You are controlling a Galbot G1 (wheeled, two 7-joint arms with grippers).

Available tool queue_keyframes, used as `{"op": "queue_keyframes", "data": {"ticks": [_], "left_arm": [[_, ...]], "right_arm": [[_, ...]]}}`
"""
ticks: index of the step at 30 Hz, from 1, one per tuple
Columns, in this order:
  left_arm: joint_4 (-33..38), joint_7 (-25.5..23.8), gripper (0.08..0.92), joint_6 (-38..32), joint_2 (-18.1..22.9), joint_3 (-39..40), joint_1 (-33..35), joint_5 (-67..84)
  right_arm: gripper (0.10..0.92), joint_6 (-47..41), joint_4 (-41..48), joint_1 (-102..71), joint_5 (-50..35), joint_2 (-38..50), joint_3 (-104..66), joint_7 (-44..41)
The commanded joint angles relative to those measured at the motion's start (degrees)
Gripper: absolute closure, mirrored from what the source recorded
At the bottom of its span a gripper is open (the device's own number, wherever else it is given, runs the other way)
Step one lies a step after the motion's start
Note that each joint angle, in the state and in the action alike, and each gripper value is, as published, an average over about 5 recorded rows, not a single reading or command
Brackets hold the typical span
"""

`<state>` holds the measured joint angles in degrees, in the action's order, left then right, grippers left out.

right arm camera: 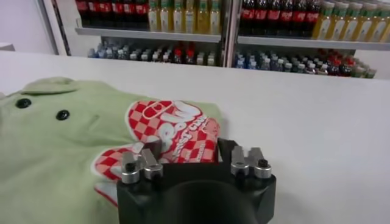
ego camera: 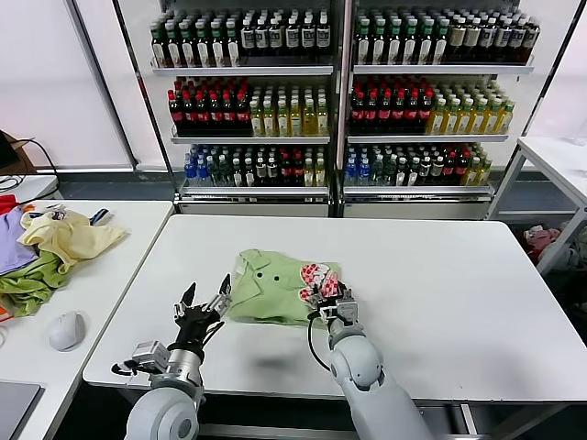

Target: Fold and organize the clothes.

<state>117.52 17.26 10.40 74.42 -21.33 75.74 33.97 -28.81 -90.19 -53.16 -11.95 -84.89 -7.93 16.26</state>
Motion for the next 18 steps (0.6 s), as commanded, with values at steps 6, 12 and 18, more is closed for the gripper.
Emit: {"op": "queue_keyframes", "data": {"ticks": [6, 12, 18], "left_arm": [[1.5, -0.1, 0.177, -0.5, -0.7, -0.9, 2.6, -0.6], [1.8, -0.2, 0.177, -0.4, -0.6, -0.4, 2.6, -0.8], [2.0, -0.2, 0.177, -0.1, -0.5, 0.0, 2.9, -1.2]], "right_arm": [[0.602, 0.3, 4.5, 5.8, 2.4, 5.9, -3.7, -4.4], [0.767, 4.4, 9.9, 11.1, 7.8, 11.3, -5.2, -8.6], [0.880, 9.6, 15.5, 14.3, 12.4, 13.1, -6.2, -12.3]]}}
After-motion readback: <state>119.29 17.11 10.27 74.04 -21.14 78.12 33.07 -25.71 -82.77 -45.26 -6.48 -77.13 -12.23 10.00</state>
